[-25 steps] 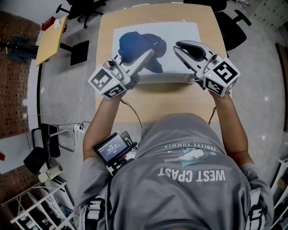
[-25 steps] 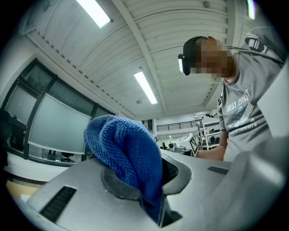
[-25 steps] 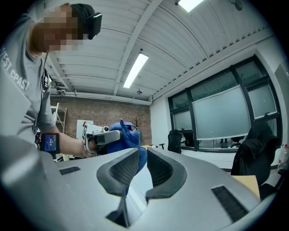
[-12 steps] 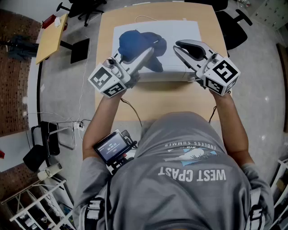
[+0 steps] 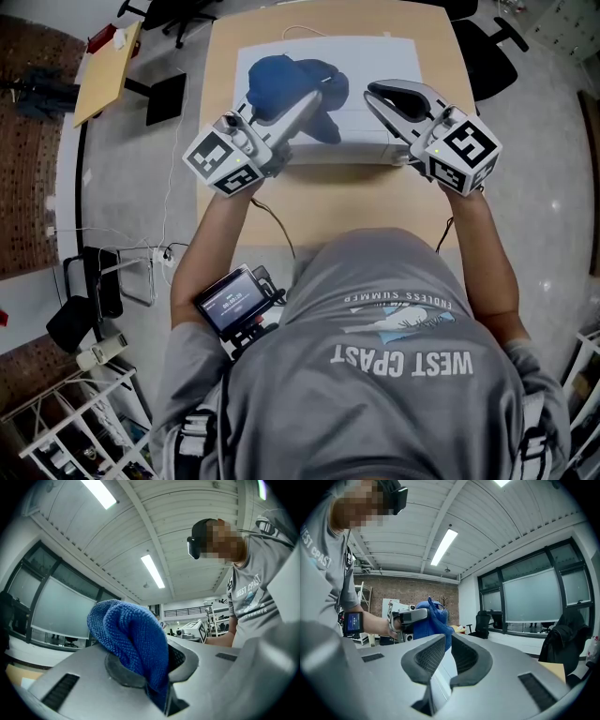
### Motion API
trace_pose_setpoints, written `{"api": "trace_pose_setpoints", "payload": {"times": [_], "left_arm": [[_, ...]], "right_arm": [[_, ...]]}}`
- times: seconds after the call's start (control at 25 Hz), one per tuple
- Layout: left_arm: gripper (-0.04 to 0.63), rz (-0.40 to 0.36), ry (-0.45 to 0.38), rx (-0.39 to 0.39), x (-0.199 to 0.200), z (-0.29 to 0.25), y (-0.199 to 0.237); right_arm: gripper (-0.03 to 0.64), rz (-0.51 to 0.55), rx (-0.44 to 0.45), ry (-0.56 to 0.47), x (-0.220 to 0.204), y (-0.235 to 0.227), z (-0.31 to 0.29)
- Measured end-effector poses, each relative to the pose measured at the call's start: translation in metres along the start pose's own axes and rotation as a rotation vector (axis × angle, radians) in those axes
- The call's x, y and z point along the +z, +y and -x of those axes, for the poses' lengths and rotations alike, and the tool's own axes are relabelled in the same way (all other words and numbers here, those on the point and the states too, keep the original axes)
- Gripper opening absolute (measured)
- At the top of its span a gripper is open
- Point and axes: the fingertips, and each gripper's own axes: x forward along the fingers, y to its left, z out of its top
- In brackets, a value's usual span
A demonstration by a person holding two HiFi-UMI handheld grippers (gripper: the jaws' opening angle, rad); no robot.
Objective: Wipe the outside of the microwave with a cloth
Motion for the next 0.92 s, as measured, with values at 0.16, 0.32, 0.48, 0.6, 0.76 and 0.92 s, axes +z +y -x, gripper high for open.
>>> {"api": "trace_pose_setpoints", "payload": {"times": [0.16,0.32,0.48,0.6,0.76,0.92], "left_arm": [[0.065,0.001,-0.001,-0.002,-0.0001,-0.0014,0.0008],[0.066,0.001,-0.002,-0.002,0.0001,-0.0005,0.0009],[0.065,0.008,-0.002,0.0,-0.0015,0.0001,0.0009],[0.065,0.01,-0.004,-0.001,-0.0014,-0.0001,0.0013],[0.066,0.013,-0.005,-0.002,-0.002,0.0002,0.0015],[0.064,0.015,-0.003,-0.002,-0.0033,-0.0002,0.0014]], "right_arm": [[0.052,-0.002,-0.007,0.007,-0.0016,-0.0025,0.0005],[0.051,-0.004,-0.012,0.007,-0.0012,-0.0035,-0.0006],[0.051,-0.006,-0.009,0.01,-0.0027,-0.0028,-0.001],[0.051,-0.008,-0.01,0.01,-0.0029,-0.0029,-0.001],[0.051,-0.009,-0.013,0.014,-0.004,-0.003,-0.0013],[0.051,-0.011,-0.011,0.014,-0.0053,-0.0031,-0.0013]]}}
